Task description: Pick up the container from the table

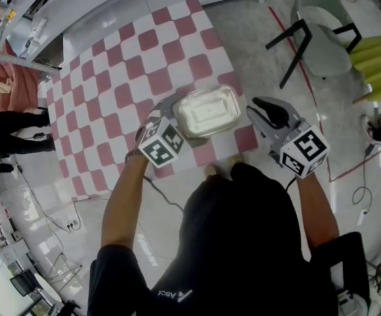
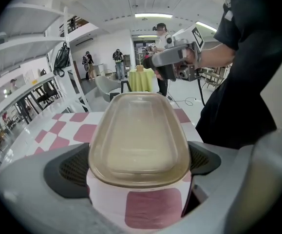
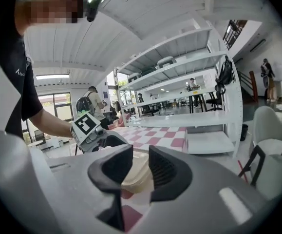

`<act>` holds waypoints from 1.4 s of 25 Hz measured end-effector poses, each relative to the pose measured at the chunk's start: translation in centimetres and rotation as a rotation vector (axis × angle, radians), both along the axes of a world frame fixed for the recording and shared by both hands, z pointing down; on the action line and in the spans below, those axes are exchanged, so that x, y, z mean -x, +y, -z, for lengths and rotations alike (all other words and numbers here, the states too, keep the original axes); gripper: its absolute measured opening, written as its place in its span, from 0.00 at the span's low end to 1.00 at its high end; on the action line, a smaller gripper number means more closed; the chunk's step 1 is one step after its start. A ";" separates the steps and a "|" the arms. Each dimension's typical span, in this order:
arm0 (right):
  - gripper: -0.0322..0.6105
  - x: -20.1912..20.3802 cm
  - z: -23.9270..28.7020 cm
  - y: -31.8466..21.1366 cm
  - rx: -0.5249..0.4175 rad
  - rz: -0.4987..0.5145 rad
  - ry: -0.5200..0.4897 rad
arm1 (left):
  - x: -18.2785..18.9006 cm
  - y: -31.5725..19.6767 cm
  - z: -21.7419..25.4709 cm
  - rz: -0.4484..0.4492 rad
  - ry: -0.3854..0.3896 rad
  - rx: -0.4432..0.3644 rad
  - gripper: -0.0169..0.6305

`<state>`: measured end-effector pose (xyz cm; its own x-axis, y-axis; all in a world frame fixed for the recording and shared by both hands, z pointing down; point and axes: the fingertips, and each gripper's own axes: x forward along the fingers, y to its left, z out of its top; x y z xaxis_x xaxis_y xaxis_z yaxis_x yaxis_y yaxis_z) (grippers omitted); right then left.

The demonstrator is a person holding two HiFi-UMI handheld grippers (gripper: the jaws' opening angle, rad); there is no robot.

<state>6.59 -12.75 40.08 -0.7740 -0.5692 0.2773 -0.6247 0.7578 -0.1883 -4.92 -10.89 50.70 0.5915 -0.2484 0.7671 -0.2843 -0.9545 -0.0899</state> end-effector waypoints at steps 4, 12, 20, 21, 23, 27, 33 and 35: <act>0.35 0.8 -0.7 -0.2 0.135 0.061 -0.065 | 0.0 0.3 2.0 0.007 -0.003 -0.049 0.95; 0.52 2.5 -1.8 -0.7 0.484 0.151 -0.305 | 0.2 1.8 6.1 0.000 -0.011 -0.162 0.95; 0.54 4.9 -1.9 0.1 0.697 0.268 -0.490 | 0.0 3.2 7.6 -0.007 -0.023 -0.210 0.95; 0.54 5.1 -1.8 0.3 0.708 0.280 -0.503 | -0.1 3.3 7.7 -0.007 -0.024 -0.212 0.95; 0.54 5.6 -1.5 0.6 0.731 0.309 -0.530 | -0.2 3.4 7.8 -0.007 -0.022 -0.214 0.95; 0.42 6.1 -1.3 0.8 0.770 0.320 -0.572 | -0.2 3.5 7.9 -0.001 -0.018 -0.230 0.95; 0.38 6.3 -1.2 0.9 0.825 0.304 -0.618 | -0.1 3.5 7.6 -0.001 -0.012 -0.243 0.95; 0.38 6.2 -1.3 1.0 0.845 0.303 -0.622 | -0.3 3.7 7.9 -0.007 0.013 -0.243 0.95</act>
<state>0.41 -11.70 41.37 -0.9900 -0.1407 0.0009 -0.0495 0.3418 -0.9385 -4.66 -7.21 42.81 0.6034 -0.4207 0.6775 -0.2806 -0.9072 -0.3134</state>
